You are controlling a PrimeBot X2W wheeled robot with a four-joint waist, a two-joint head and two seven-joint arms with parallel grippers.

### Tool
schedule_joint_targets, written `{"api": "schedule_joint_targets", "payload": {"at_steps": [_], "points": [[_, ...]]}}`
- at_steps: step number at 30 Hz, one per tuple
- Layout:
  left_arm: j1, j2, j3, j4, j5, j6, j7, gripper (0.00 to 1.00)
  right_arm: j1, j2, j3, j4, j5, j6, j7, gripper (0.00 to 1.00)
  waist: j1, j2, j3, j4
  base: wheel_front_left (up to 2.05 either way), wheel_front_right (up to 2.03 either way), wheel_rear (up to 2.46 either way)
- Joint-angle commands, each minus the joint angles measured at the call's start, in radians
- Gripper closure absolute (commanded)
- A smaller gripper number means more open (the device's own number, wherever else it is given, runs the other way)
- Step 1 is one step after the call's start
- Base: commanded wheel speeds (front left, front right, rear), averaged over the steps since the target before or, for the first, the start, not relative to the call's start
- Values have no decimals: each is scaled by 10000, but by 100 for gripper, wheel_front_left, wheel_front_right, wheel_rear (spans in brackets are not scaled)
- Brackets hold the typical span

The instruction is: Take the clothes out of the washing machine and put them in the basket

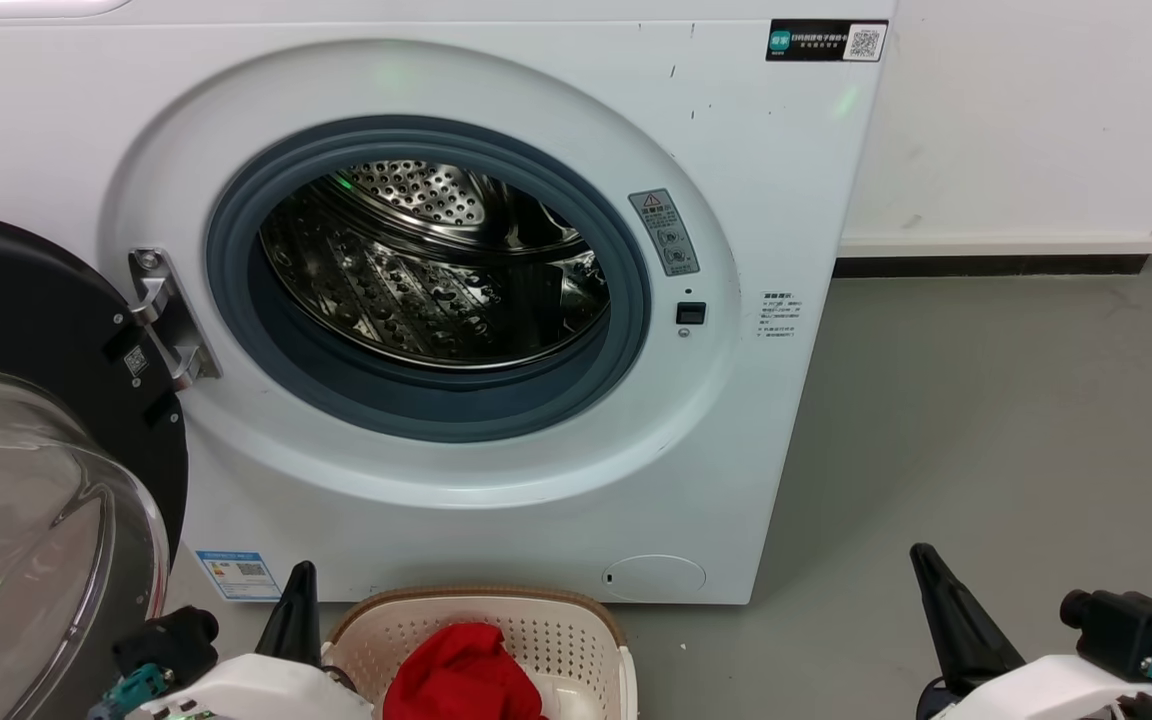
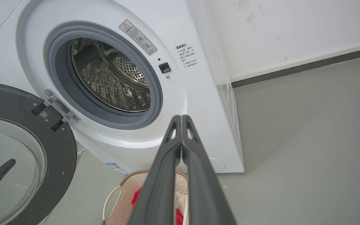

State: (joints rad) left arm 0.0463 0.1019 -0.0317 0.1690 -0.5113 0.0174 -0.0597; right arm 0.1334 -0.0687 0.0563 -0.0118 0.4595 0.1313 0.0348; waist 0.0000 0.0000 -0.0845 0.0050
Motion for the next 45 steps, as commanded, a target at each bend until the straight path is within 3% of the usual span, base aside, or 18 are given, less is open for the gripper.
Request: {"api": "schedule_joint_targets", "payload": {"at_steps": [1,24,45], "points": [[-353,-1,95,-97,-491,-80,64,100,-380,-79,-42,-15,564,-2,-60,100,0,0,17,-1,0,0,0],[-761,-162,530,160,-3805,-533,585,100,-1044,-189,-314,776,4230,-3,3,100,0,0,209,-12,0,0,0],[-1053,-283,841,350,-6119,-843,970,100,-1504,-212,-578,1339,6734,-4,104,100,0,0,377,-22,0,0,0]]}}
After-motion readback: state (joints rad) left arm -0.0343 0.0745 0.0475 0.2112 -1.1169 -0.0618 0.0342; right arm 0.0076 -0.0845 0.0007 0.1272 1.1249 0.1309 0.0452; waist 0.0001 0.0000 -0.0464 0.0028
